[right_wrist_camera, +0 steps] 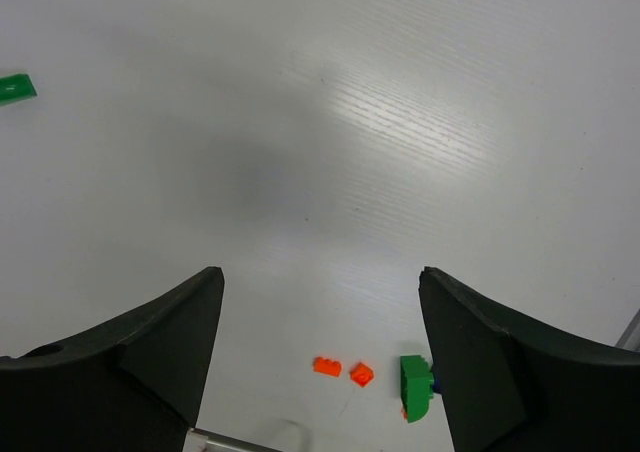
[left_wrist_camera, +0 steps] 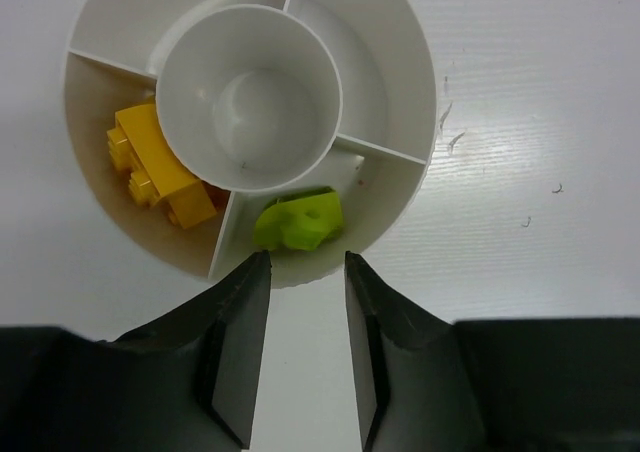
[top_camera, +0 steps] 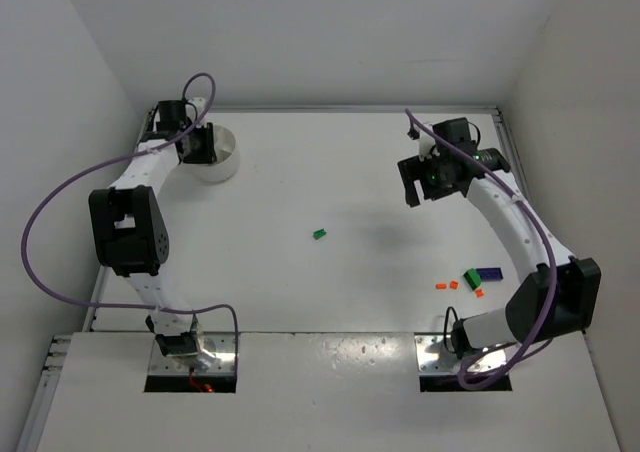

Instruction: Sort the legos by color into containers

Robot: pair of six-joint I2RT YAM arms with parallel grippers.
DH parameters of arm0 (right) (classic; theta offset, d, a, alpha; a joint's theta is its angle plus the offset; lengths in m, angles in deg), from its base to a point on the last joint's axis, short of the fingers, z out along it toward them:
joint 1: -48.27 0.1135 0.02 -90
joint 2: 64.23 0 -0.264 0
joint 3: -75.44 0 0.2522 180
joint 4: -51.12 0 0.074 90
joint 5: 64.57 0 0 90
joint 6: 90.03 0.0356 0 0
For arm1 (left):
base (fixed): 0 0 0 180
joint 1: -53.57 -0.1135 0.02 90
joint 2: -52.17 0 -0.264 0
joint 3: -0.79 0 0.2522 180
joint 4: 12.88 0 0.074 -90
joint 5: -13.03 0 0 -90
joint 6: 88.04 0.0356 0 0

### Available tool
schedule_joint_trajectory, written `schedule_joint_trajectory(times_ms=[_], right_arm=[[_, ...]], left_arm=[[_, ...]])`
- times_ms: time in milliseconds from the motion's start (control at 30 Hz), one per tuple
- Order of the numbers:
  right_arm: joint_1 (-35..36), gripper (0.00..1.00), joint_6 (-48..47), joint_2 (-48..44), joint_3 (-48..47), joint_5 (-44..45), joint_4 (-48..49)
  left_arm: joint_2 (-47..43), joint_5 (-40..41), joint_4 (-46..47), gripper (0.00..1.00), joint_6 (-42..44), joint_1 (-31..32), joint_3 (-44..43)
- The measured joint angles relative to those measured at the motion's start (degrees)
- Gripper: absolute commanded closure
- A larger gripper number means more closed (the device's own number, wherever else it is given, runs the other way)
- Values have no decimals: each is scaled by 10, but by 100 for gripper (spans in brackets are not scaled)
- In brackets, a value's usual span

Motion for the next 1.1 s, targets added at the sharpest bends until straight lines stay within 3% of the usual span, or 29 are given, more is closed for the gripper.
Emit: schedule_joint_trajectory(times_ms=[367, 500, 567, 600, 800, 1100], right_arm=[[-5, 9, -10, -49, 32, 30, 8], [-8, 9, -39, -78, 43, 39, 3], [-9, 9, -66, -92, 56, 46, 8], [-10, 9, -84, -104, 73, 47, 12], [-16, 9, -210, -189, 160, 60, -18], [-27, 14, -313, -145, 184, 80, -97]], left_arm=[[-5, -17, 0, 51, 1, 0, -5], [-48, -38, 1, 21, 27, 3, 10], [-94, -49, 3, 12, 50, 7, 31], [-120, -52, 5, 0, 63, 9, 43], [-248, -71, -1, 0, 113, 20, 65], [-287, -114, -17, 0, 120, 8, 127]])
